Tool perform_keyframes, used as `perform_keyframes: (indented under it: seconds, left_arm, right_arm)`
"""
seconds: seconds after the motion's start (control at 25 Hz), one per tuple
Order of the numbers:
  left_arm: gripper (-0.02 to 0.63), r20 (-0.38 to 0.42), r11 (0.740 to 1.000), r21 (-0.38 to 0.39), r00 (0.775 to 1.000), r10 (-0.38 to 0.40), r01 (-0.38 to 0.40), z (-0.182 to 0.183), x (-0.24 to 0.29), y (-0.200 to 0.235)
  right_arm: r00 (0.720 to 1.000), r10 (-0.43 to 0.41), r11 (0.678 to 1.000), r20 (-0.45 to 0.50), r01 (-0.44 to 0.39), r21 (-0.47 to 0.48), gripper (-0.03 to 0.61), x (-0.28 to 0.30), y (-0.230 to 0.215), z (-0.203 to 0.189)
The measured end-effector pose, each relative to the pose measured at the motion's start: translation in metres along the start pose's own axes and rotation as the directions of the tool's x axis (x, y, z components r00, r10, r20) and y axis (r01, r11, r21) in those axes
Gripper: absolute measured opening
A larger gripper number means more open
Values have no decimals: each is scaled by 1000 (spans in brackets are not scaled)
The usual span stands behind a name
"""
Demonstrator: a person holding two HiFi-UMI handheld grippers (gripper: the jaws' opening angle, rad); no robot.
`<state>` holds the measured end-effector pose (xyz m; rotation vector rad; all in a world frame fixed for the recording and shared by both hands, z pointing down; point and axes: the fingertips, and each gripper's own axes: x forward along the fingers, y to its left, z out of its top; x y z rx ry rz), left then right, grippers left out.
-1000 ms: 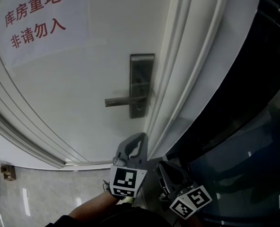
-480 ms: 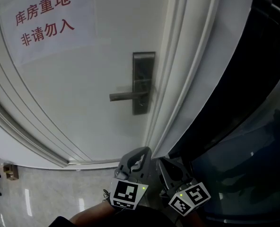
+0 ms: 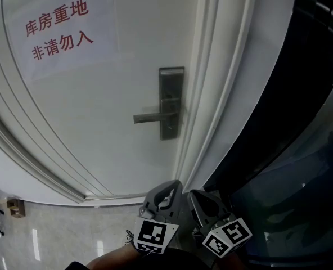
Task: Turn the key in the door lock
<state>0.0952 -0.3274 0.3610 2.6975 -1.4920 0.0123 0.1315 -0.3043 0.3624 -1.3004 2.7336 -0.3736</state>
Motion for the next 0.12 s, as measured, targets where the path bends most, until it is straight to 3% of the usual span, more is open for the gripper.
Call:
perform_keyframes:
  seconds: [0.12]
  left_arm:
    - [6,7,1000,-1,1000,0,0,2,1,-1]
  right_arm:
    - [1000,0,1000,2,0,-4,14,-1,0,2]
